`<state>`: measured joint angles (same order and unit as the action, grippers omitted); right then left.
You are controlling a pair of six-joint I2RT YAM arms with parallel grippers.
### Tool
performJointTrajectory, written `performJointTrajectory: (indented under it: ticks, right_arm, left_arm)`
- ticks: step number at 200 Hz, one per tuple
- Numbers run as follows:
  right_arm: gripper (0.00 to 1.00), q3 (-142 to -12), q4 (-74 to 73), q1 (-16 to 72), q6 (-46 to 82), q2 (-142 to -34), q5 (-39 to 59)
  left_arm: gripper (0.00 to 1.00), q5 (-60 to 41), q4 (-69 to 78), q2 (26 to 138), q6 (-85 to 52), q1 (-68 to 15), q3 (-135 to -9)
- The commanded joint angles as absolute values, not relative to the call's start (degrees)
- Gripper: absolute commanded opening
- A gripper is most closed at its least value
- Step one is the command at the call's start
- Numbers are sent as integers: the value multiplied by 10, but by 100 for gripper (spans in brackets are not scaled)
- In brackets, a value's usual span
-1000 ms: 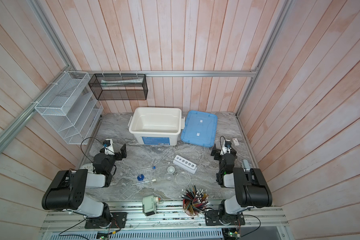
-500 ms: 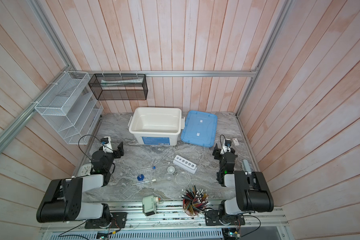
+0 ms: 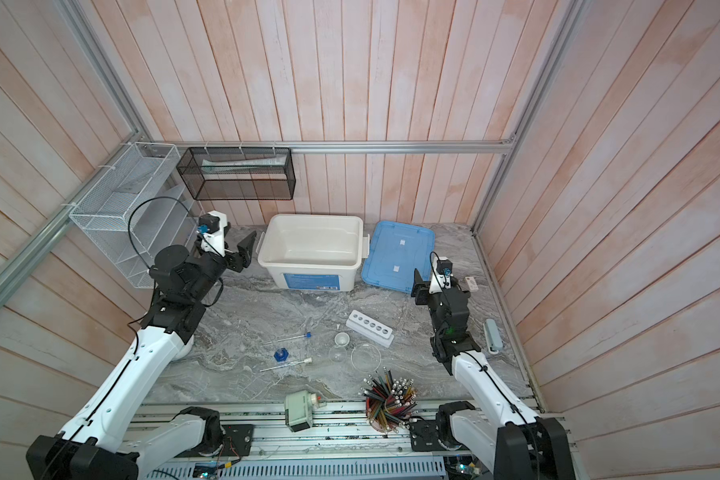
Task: Organize the chemistry lab equipment
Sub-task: 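Lower the left gripper over the blue-capped test tube while the right arm rises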
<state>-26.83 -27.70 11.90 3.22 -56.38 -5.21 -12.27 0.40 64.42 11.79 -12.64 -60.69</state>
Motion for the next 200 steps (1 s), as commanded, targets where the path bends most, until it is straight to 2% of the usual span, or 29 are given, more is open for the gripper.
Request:
performJointTrajectory:
  ticks: [1,46,71,120,146,175,200]
  right_arm:
    - [74,-295,-185,140,48,-526,-44]
    - [73,-321,-137,148,64,-483,-15]
    - [72,-320,-133,147,70,-473,-8]
    - [72,-318,-150,148,78,-491,16]
    - [71,-315,-150,149,83,-501,29]
    - [71,-303,-165,148,89,-504,37]
    - [71,-301,-168,149,94,-519,49]
  left_arm:
    - [70,-162,-244,686,243,-164,-655]
    - [61,-140,-347,717,316,-178,-662]
    - [58,-91,-327,689,326,-190,-608]
    - [59,-26,-312,669,319,-181,-534]
    - [59,-49,-291,655,315,-137,-518]
    - [61,-40,-299,665,346,-125,-481]
    - [62,-75,-312,667,388,-111,-459]
